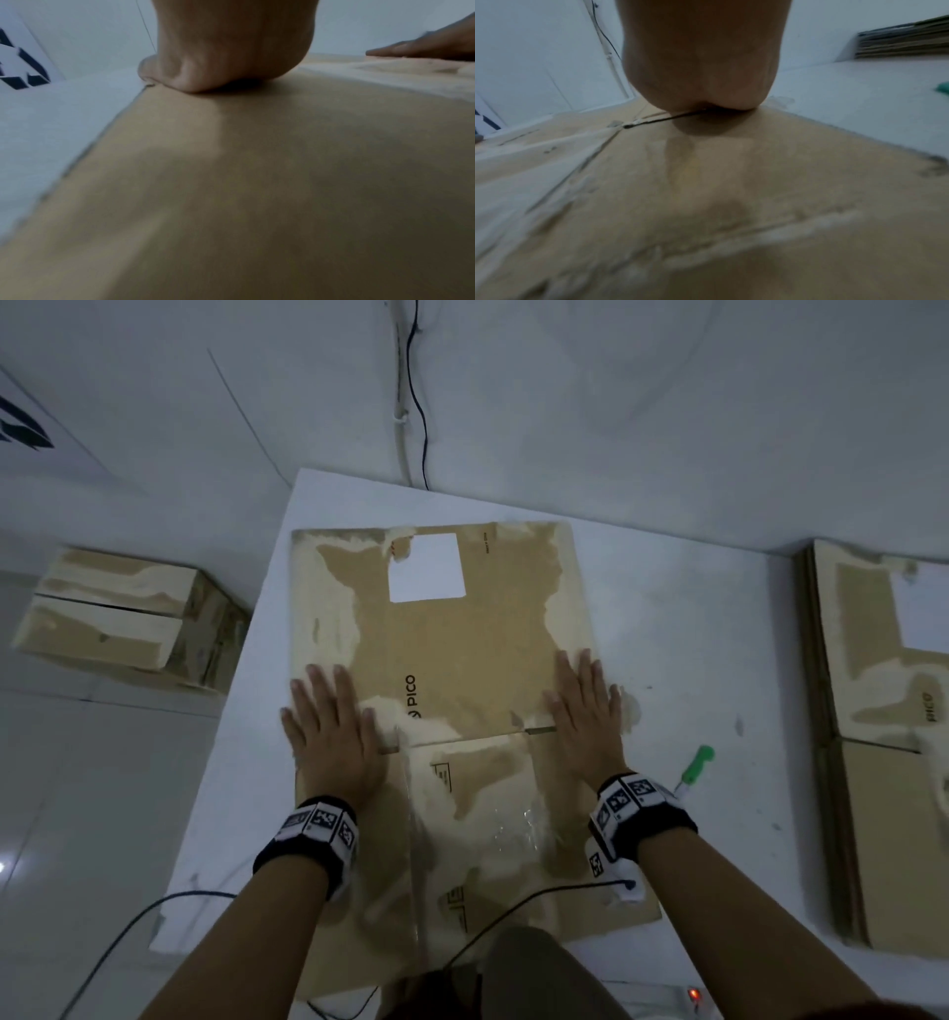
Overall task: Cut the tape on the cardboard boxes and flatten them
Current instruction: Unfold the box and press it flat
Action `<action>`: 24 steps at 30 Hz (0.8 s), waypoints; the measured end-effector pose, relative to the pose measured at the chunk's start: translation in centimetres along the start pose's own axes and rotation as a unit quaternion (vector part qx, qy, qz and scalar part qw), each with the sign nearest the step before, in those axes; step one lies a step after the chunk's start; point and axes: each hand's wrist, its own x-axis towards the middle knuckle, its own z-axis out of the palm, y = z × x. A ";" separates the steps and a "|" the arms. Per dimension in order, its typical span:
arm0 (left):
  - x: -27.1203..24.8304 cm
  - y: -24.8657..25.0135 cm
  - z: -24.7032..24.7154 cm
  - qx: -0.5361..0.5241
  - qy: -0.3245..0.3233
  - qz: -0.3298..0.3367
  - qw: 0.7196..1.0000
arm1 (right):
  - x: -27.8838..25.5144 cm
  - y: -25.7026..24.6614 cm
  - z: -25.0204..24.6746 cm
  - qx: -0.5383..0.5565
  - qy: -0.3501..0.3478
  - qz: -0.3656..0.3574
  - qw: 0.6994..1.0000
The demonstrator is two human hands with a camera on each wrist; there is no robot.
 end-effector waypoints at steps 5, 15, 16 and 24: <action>-0.8 0.9 -2.9 -0.094 -0.021 -0.191 0.977 | -1.2 -0.2 -2.0 0.199 0.082 0.187 0.959; -2.0 -2.8 -6.5 -0.204 -0.142 -0.196 0.949 | -2.8 1.8 -4.4 0.267 0.048 0.246 0.931; -2.7 -2.9 -7.1 -0.240 -0.147 -0.177 0.943 | -3.3 1.8 -4.6 0.257 0.044 0.230 0.938; -8.5 -0.4 -8.4 -0.381 -0.047 -0.102 0.918 | -8.3 -2.1 -6.2 0.275 0.106 0.157 0.943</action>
